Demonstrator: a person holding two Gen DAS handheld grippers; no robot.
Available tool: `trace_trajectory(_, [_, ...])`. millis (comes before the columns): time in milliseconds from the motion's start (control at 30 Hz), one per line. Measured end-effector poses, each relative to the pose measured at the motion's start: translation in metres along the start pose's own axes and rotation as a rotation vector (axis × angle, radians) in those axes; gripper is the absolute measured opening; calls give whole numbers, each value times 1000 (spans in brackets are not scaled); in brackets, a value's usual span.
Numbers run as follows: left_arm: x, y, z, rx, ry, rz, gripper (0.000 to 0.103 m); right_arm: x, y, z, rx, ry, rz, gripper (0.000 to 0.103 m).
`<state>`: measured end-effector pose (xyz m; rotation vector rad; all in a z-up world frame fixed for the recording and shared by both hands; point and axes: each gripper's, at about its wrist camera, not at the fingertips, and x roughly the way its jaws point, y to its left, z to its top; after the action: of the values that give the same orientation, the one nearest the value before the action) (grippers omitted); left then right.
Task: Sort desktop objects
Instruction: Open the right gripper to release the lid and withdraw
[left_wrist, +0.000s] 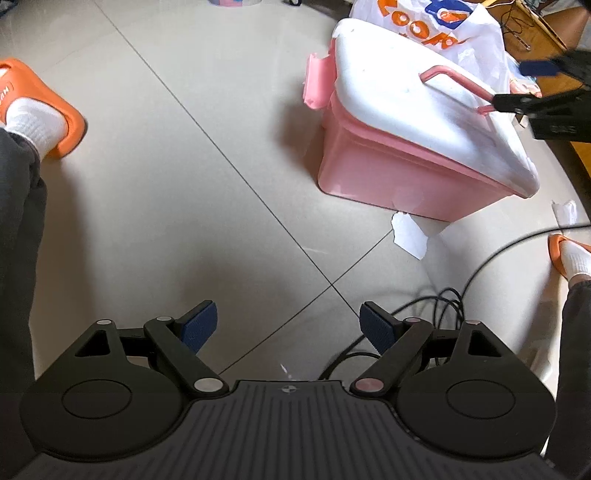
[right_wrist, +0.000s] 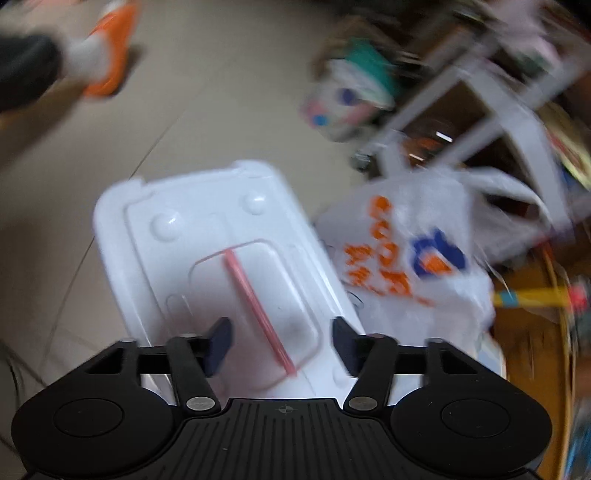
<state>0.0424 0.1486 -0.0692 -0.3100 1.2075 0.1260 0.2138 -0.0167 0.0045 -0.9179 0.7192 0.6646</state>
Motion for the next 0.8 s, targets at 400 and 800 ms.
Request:
trace_trajectory(400, [-49,-26,-21,45,-141,2,87,-100,2,-96,707,31,-67,65])
trace_trajectory(800, [-100,-54,-54,78,-283,1,87,-176,56,-169,1022,57,-150,65])
